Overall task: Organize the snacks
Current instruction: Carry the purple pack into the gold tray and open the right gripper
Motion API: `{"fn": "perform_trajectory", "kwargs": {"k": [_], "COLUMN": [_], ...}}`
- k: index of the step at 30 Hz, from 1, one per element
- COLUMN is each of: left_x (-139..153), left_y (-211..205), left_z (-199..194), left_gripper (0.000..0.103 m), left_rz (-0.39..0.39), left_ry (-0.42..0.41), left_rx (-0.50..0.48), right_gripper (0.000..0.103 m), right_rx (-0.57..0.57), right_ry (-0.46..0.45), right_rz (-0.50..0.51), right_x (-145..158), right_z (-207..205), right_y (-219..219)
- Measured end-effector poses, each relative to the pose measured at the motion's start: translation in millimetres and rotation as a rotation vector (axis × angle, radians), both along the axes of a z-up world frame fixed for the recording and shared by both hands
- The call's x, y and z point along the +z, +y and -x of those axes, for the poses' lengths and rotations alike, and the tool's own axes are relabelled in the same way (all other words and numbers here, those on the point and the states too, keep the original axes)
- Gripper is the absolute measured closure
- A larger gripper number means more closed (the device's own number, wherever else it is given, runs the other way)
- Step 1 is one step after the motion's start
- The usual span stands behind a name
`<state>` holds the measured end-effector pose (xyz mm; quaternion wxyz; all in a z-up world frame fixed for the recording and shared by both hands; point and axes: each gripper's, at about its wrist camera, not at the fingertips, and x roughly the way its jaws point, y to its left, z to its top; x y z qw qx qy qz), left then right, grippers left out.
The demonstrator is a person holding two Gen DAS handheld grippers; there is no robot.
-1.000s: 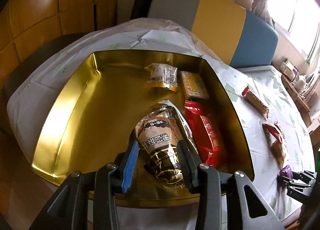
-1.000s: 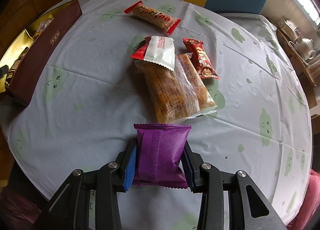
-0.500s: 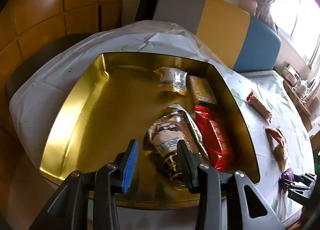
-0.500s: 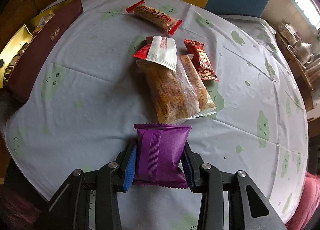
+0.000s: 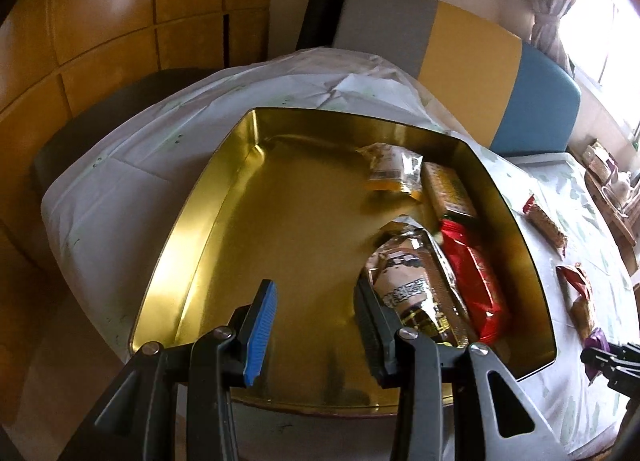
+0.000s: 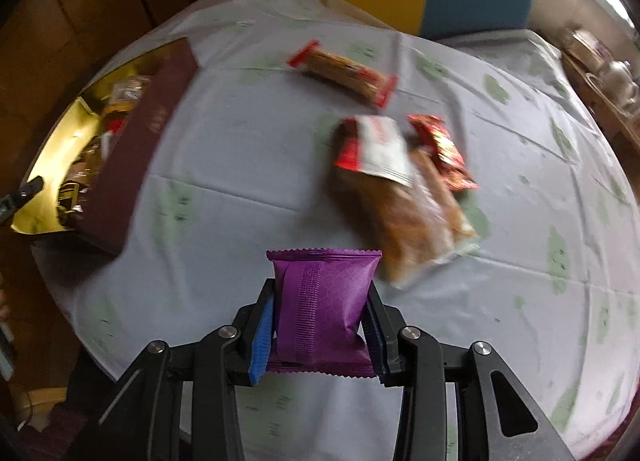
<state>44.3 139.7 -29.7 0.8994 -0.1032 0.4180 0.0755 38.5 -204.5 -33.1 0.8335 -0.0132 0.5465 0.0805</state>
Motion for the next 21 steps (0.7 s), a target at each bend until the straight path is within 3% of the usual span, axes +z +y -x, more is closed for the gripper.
{"fn": "perform_trajectory", "kwargs": {"k": [12,21], "left_x": [10,17], "left_y": [9,28], "left_z": [11,20], "left_gripper": [0.062,0.062], "left_rz": [-0.020,-0.013], "left_ry": [-0.041,-0.064], "left_rx": [0.017,0.063], "right_gripper": [0.063,0.063], "right_rx": [0.230,0.347], "right_ry": [-0.132,-0.172], "right_rz": [-0.147,-0.173], "right_x": [55,70], "right_z": [-20,-41], "right_y": [101,170]}}
